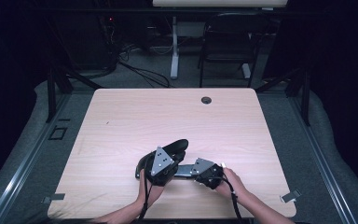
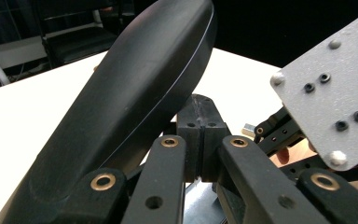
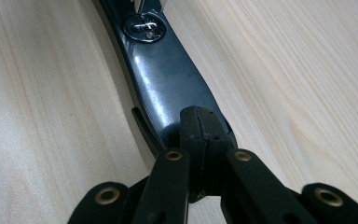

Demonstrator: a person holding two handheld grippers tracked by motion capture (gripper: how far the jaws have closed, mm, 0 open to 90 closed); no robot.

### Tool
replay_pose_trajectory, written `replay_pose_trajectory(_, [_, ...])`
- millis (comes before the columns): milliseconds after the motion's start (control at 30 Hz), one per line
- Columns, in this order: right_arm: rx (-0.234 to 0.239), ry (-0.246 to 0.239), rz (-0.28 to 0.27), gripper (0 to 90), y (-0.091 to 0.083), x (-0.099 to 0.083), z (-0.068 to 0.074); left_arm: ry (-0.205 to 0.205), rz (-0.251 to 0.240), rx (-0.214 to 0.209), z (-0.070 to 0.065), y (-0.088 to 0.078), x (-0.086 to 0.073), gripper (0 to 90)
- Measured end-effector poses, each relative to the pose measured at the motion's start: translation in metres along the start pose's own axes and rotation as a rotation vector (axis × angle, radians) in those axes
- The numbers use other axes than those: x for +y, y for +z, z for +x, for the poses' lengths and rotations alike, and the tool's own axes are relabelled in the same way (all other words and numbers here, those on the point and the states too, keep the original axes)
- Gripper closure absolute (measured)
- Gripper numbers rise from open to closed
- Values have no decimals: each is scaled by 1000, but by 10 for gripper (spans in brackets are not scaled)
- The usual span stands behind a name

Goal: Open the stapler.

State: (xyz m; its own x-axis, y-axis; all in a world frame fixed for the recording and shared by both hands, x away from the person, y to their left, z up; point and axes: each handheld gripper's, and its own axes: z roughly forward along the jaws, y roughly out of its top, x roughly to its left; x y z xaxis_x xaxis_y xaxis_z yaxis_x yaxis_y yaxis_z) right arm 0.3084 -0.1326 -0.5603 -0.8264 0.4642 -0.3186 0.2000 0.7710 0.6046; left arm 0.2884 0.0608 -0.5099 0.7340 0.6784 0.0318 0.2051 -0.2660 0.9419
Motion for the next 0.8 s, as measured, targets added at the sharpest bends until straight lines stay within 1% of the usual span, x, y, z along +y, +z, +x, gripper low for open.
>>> replay_pose_trajectory(133, [8,5,6,900,0,0,0,18,-10,-4,-3,-2,2,900])
replay_pose_trajectory(167, [13,-10,24,900,-1,0,-1,20,-15,-1,-3,-2,2,900])
replay_pose_trajectory(267, [10,-2,18,900,-1,0,-1,26,-15,12,-3,-3,3,900])
replay_pose_trajectory(467, [10,9,14,900,-1,0,-1,6,-30,22,0,-6,5,900])
replay_pose_trajectory(567, [12,10,20,900,-1,0,-1,4,-36,30,1,-7,7,900])
replay_pose_trajectory(733, [13,11,17,900,-1,0,-1,-6,-65,42,3,-12,11,900])
replay_pose_trajectory(800, [11,12,15,900,-1,0,-1,-23,-72,39,5,-14,13,900])
